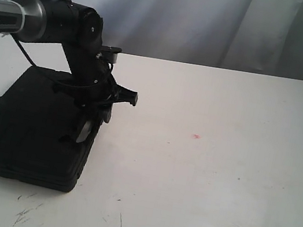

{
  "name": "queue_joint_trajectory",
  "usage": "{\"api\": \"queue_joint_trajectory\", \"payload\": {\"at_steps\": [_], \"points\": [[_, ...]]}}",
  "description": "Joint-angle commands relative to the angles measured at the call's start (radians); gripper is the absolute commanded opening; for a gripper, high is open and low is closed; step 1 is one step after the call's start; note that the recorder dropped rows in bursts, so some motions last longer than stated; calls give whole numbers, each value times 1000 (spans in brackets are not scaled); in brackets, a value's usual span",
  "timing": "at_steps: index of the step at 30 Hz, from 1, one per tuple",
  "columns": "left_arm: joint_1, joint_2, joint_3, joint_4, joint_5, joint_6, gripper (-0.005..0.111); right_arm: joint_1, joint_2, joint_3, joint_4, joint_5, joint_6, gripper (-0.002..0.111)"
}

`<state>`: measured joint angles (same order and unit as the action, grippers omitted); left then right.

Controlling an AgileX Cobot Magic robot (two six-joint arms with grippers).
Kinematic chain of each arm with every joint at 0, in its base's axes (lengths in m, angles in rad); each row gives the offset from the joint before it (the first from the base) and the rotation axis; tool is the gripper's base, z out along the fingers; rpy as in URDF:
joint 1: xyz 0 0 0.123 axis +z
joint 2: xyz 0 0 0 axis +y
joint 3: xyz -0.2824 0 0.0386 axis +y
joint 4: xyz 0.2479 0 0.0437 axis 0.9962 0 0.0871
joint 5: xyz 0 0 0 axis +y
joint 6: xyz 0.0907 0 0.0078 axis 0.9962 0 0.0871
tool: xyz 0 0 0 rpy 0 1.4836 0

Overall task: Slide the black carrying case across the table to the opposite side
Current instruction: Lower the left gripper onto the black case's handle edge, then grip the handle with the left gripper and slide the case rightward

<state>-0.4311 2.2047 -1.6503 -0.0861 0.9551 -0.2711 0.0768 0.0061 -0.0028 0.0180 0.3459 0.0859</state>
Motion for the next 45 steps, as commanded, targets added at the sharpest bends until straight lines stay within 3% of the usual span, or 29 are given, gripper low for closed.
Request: {"api": "queue_joint_trajectory", "payload": {"at_steps": [1,10,11,14,19,27,37,45], "points": [[-11,17,-15,-4,-8,-21,31,-8,-6,3,6,-2,-5,0],[-11,57,-15,21,11,-42,29,-8,-6,3,6,-2,-5,0],[-11,57,-15,21,10,-47,26,-8,-6,3,6,-2,-5,0],[-11,55,-15,18,-8,-70,0,-8,-6,3,6,-2,-5,0],[-40,55,-15,-63,-66,-110,0,-8,-6,3,6,-2,-5,0],[-163,55,-15,-176,-246,-204,0,-8,-6,3,6,-2,-5,0],[-236,55,-15,-245,-405,-264,0,-8,-6,3,6,-2,-5,0],[-258,74,-19,-264,-441,-294,0,-8,-6,3,6,-2,-5,0]]}}
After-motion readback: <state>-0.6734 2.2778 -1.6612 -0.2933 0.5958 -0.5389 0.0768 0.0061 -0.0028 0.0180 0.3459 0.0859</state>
